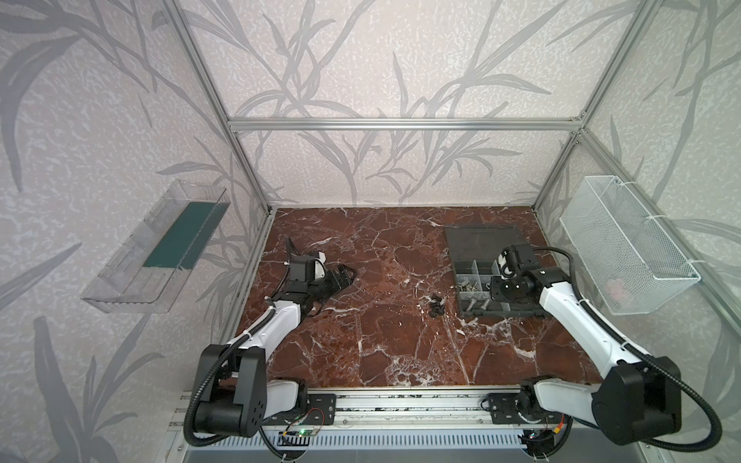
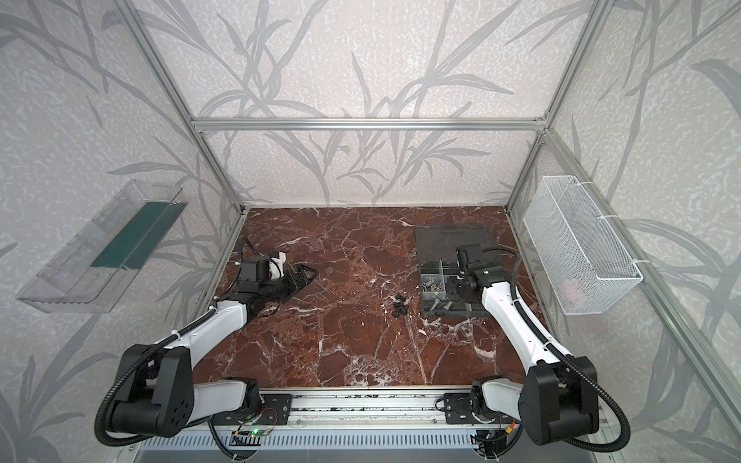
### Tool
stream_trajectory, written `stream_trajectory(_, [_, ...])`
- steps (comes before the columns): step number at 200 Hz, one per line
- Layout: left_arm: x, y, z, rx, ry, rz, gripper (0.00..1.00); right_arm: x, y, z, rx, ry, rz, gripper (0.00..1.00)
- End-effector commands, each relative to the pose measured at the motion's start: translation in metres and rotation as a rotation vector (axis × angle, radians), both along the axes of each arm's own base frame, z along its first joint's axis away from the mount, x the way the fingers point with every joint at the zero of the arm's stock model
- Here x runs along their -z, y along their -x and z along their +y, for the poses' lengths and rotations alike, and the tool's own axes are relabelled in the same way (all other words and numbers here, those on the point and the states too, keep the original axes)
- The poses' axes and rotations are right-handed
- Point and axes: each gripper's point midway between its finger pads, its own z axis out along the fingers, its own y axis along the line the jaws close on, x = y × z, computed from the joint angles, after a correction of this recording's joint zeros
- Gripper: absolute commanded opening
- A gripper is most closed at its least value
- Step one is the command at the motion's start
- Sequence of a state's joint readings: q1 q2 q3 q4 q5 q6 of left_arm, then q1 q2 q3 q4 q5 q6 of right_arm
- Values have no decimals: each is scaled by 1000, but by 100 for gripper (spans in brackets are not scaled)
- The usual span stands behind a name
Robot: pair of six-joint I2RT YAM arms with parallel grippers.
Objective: Sort the screws and nuts into containers
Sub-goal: Place the screw into the container.
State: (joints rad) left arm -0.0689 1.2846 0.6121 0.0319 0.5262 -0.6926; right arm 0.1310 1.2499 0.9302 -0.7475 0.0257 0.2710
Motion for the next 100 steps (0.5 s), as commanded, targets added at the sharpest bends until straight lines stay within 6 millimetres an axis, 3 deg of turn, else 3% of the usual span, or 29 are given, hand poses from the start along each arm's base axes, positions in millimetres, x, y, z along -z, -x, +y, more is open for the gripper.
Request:
stream_trajectory(1, [0, -2, 0, 2, 11, -5, 99, 6, 7, -18, 53, -10, 36, 9])
stream_trajectory(61, [-1, -2, 0, 4, 5, -6, 99, 29, 3, -55, 225, -29, 94, 8])
stream_trajectory(100, [2, 0, 1, -1, 3, 1, 99, 38, 2, -68, 274, -44, 131, 8])
